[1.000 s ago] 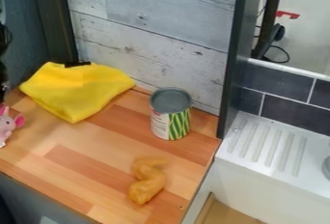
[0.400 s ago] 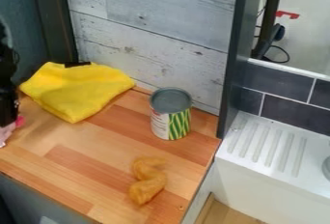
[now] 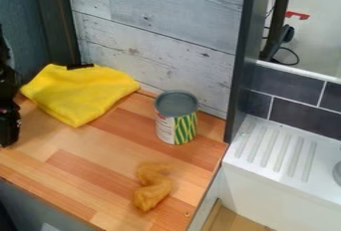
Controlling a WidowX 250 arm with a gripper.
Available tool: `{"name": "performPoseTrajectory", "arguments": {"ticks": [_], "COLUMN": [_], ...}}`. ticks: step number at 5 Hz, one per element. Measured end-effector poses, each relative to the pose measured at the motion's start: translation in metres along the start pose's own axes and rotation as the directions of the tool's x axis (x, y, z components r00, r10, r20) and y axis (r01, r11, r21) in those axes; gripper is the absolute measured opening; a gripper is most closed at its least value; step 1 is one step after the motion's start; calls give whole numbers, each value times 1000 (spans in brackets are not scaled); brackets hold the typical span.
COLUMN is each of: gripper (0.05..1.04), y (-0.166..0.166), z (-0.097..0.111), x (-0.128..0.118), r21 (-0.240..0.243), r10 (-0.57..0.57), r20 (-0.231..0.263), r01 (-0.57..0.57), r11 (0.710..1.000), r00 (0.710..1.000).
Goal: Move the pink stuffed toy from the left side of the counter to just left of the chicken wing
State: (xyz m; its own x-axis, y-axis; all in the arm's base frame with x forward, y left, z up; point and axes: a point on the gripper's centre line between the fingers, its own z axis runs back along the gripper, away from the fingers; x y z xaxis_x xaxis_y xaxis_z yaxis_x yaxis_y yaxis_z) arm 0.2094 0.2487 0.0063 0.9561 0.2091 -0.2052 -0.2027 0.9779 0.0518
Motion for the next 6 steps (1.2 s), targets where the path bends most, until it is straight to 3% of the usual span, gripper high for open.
{"name": "performPoseTrajectory", "arguments": {"ticks": [1, 2, 3, 4, 6], "gripper": [739, 547, 483, 483, 483], "y": [0, -8, -38, -82, -170], "z": [1, 18, 68, 76, 68], "x": [0, -2, 0, -1, 10], "r21": [0, -7, 36, 28, -76], "r10": [1, 1, -48, -104, -225], "r20": [2, 41, 133, 105, 91], "r01": [-1, -1, 43, 102, 232], "r11": [1000, 1000, 998, 994, 970], "r00": [1000, 999, 990, 989, 970]}}
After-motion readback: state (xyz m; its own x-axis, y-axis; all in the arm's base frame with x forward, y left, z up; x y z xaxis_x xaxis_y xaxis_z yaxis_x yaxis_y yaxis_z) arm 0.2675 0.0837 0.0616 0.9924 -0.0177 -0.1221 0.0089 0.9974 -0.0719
